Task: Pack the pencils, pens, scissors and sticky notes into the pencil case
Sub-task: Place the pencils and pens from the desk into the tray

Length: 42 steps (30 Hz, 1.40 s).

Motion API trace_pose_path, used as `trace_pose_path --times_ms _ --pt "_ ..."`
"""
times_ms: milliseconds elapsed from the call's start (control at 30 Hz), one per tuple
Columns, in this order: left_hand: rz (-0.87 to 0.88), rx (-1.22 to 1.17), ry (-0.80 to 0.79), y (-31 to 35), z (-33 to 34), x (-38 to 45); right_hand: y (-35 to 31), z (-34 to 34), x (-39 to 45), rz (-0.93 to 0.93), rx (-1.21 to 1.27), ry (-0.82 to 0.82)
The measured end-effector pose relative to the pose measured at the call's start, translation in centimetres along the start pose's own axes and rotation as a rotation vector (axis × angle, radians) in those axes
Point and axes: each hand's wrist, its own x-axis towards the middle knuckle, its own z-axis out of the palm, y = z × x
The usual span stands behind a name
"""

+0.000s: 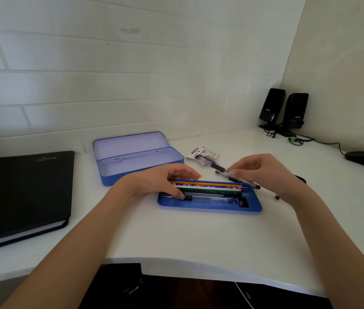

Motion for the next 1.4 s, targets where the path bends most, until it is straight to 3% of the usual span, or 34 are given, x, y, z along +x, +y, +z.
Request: trace_pose_path --times_ms 100,233,700,1033,1100,1267,1400 --pt "0.004 -0.028 0.0 0.0 0.1 0.0 -0.3 0.7 -0.3 -0.044 -0.072 -0.2" --pt "0.011 -0.052 0.002 0.0 0.1 0.0 -0.4 1.1 -0.4 -0.092 -0.152 -0.292" --pt "-0.009 -0.127 0.036 0.0 0.2 0.1 -0.8 4.2 -0.5 -0.277 -0.176 -0.32" --pt "-0.005 -0.147 0.018 -0.5 0.0 0.4 -0.4 5.6 0.1 -0.327 -0.164 -0.217" --pt "-0.002 -0.138 0.016 -0.5 -0.1 0.4 -0.3 5.0 0.5 -0.309 -0.136 -0.13" --pt "0.008 -0.116 0.013 -0.5 -0.1 0.3 1.5 0.3 1.6 -0.125 -0.311 0.398" --pt "0.03 -0.084 0.009 -0.4 0.0 0.2 3.5 -0.5 1.9 0.133 -0.465 0.291"
